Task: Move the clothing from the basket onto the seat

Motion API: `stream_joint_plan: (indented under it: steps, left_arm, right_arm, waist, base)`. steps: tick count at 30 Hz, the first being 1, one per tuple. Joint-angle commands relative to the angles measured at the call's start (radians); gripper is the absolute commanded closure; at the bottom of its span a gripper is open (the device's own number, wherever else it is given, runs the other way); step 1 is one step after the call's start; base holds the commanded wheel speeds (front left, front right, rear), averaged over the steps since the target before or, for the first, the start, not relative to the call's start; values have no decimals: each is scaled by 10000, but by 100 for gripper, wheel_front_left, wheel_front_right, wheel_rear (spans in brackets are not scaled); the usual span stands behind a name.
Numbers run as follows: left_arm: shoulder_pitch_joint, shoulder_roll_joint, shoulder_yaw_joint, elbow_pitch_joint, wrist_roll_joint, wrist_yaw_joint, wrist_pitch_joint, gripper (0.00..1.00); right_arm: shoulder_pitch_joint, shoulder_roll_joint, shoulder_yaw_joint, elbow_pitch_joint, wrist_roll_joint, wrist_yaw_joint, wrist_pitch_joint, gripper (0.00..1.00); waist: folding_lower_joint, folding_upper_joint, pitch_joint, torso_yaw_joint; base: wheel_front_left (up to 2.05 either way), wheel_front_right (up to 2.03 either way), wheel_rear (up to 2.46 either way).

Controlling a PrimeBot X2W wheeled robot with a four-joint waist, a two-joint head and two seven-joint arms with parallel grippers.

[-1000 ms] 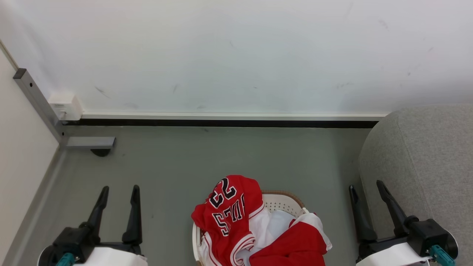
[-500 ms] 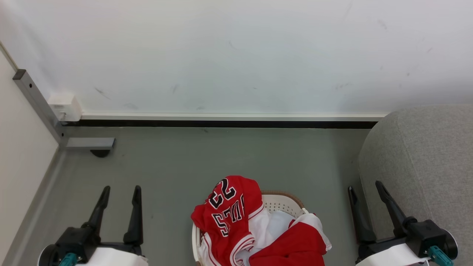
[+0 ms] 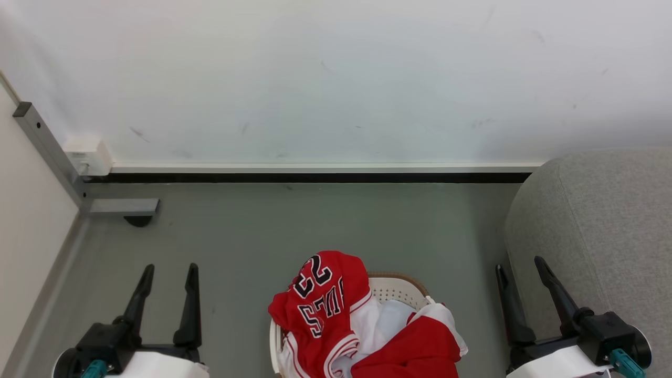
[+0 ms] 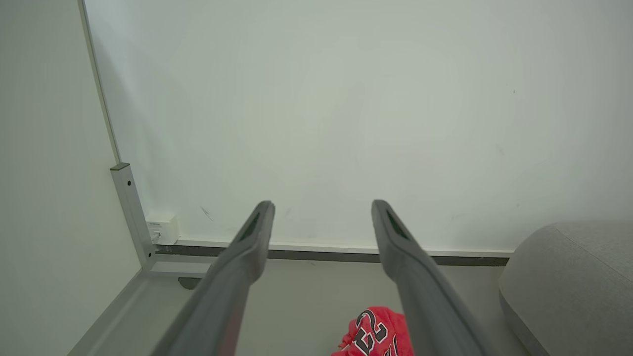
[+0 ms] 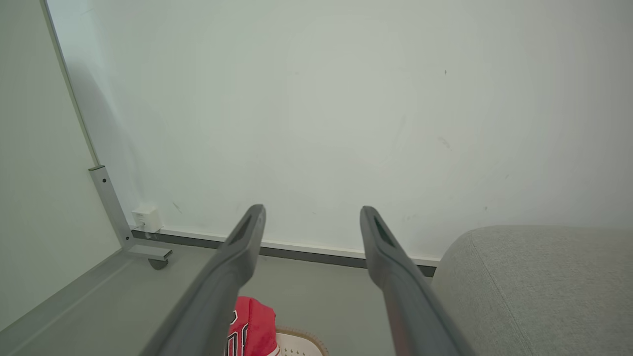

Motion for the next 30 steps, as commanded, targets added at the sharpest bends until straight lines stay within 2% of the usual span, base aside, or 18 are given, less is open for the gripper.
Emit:
stream_joint_plan:
  steps: [1,8,17,23,30]
  left_arm:
    - [-27,28,2,-6,-86,14,-10,0]
    - [-168,56,-107,-161,-181,14,-10,0]
    - [-702,456,-397,-238,-419,12,-8,0]
    - [-1319,849,-830,-218,-689,13,-8,0]
    - [-2327,1596,-1782,356,-870,13,-9,0]
  right_arm:
    - [-69,-71,-27,-4,41,-21,-3,0]
    - [-179,-66,-157,-151,-111,-21,-2,0]
    - [-591,-63,-311,-507,-125,-21,0,0]
    - [-899,-60,-469,-860,-14,-21,0,0]
    - [-1207,-56,-797,-1297,192,-21,0,0]
  waist:
    - [-1,0,19,-33]
    - [-1,0,365,-299]
    - [-1,0,1302,-902]
    - [-1,0,2226,-1439]
    - [-1,0,3467,-1991]
  base:
    - [0,0,0]
    - [0,0,0]
    - [0,0,0]
    - [0,0,0]
    - [0,0,0]
